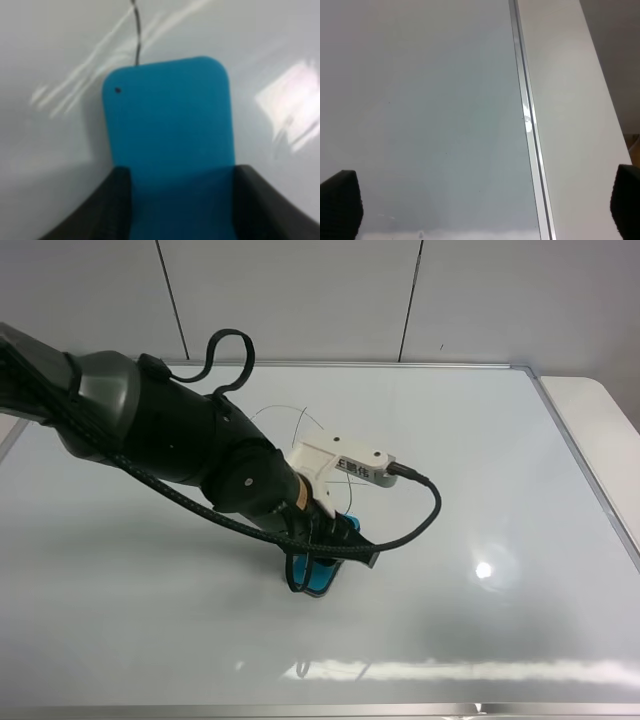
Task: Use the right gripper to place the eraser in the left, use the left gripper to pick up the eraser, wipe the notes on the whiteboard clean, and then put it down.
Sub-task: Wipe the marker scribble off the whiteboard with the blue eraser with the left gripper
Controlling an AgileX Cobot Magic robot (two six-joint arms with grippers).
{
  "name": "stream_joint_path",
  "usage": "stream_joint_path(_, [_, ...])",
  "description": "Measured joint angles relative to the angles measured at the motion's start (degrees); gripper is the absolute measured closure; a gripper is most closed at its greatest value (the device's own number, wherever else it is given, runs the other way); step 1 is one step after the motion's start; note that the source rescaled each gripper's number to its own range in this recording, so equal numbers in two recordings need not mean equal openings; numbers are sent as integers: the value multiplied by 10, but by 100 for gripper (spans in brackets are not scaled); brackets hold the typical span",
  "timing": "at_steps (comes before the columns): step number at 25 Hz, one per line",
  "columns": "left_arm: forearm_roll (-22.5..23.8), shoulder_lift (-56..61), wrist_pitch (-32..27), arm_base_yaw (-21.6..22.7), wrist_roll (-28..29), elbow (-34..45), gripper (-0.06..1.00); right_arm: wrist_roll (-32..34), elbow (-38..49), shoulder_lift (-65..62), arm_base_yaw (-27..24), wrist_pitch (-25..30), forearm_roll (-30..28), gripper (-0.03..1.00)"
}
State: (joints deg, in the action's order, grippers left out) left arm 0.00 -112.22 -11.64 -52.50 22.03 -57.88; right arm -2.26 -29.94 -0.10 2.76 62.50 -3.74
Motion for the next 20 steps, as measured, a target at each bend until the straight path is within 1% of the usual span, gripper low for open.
stream_joint_path(4, [16, -15, -44, 1, 0, -32, 94, 0, 0, 0, 0, 0, 0, -3])
stream_joint_path(8, [43, -22, -53, 19, 0, -39, 94, 0, 0, 0, 0, 0, 0, -3])
stream_joint_path(10, [69, -25, -53, 42, 0, -42, 94, 0, 0, 0, 0, 0, 0, -3])
stream_joint_path(13, [121, -28, -56, 89, 0, -44, 94, 0, 0, 0, 0, 0, 0, -3])
stream_joint_path(15, [152, -28, -58, 129, 0, -44, 94, 0, 0, 0, 0, 0, 0, -3])
stream_joint_path(20, [202, -28, -58, 232, 1, -45, 94, 0, 0, 0, 0, 0, 0, -3])
